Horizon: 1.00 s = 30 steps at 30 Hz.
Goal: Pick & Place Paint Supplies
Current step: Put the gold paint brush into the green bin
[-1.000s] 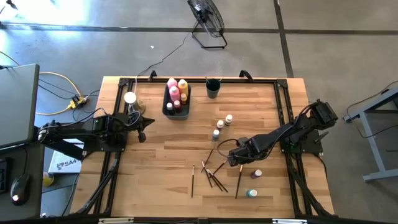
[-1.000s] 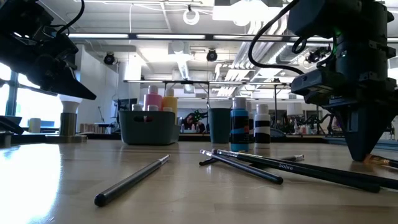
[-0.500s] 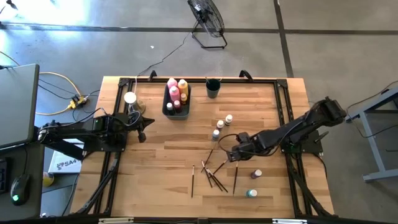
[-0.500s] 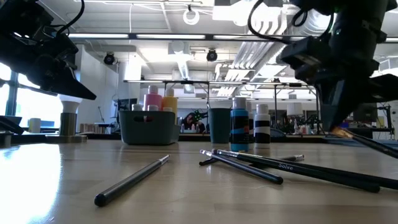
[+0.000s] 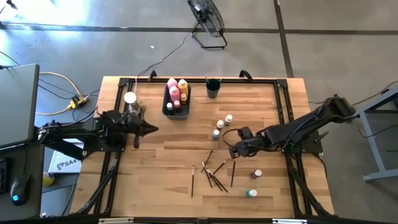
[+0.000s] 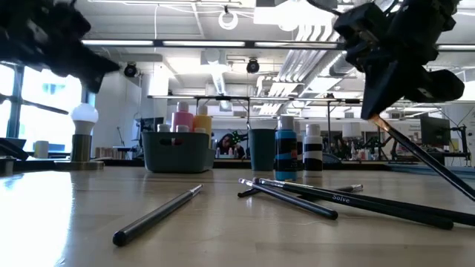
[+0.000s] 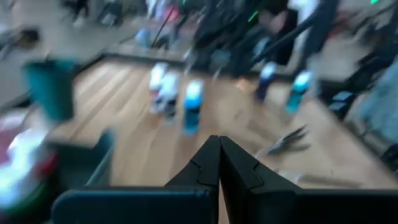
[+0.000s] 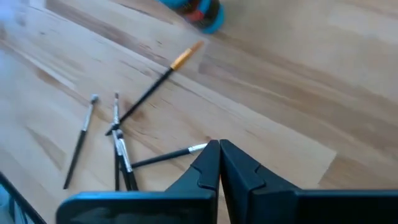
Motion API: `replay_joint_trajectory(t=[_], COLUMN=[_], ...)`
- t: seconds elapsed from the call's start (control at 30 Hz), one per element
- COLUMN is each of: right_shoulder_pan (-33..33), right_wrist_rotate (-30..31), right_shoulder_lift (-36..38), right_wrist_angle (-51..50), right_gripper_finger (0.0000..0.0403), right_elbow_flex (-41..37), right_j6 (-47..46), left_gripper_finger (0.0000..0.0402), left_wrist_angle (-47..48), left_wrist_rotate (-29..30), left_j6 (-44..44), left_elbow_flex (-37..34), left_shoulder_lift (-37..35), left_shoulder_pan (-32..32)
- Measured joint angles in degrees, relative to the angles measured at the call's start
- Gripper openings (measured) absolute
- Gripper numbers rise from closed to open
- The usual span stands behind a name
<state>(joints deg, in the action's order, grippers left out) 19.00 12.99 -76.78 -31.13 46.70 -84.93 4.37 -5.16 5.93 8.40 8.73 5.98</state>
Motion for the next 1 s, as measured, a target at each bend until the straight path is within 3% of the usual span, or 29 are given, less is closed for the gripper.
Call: replay_joint_trajectory(t=[0.2,0.37,0.5,0.7,0.83,1.0], right_shoulder_pan=[0.0,0.0,0.0,0.0,0.0,0.5], right_wrist_rotate=[2.6,5.0,5.2,5.6,5.6,8.6], right_shoulder_lift=[2.8,4.8,5.1,5.1,5.1,5.1], right_wrist_angle=[0.2,0.7,0.7,1.3,2.5,6.6], right_gripper_finger=[0.0002,0.0002,0.0002,0.0002,0.0002,0.0002], right_elbow_flex=[0.0,0.1,0.1,0.1,0.1,0.1], right_j6=[4.2,7.0,7.4,8.4,9.3,14.0], left_gripper_finger=[0.0000,0.0000,0.0000,0.0000,0.0006,0.0040], left_wrist_angle=[-4.9,-10.3,-26.8,-56.3,-63.1,-63.3], left_wrist_rotate=[-1.8,-3.0,-8.0,-13.3,-19.1,-26.0], left_j6=[3.5,7.0,7.5,9.7,11.0,11.2], left_elbow_flex=[0.0,0.0,0.0,2.4,9.6,21.1], left_shoulder_lift=[3.5,13.4,27.1,54.7,70.1,82.7], left_shoulder_pan=[0.0,0.0,0.0,0.0,-0.1,-2.2])
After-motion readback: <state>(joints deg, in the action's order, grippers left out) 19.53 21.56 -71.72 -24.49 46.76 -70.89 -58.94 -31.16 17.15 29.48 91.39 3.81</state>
